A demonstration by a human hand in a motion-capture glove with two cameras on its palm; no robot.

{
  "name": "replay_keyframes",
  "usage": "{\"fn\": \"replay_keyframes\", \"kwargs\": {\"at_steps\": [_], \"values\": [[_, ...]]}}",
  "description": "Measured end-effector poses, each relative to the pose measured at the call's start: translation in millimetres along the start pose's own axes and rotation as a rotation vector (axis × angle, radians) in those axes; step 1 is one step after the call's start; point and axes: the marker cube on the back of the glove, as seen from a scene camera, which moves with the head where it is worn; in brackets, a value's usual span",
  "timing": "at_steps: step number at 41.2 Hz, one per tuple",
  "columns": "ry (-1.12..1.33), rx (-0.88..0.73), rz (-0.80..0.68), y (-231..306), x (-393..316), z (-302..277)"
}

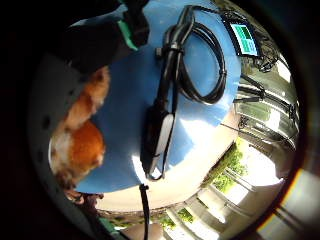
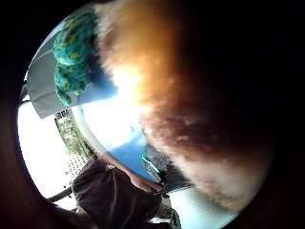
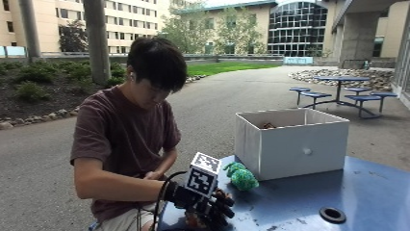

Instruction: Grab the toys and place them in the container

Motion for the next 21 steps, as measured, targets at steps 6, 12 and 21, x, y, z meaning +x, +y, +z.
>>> {"fn": "replay_keyframes", "kwargs": {"at_steps": [6,12,21], "values": [[-0.035,0.045,0.020,-0.5,-0.3,5.0],[-0.054,0.056,0.019,0.2,-0.1,6.3],[-0.059,0.130,0.018,0.1,-0.2,10.4]]}}
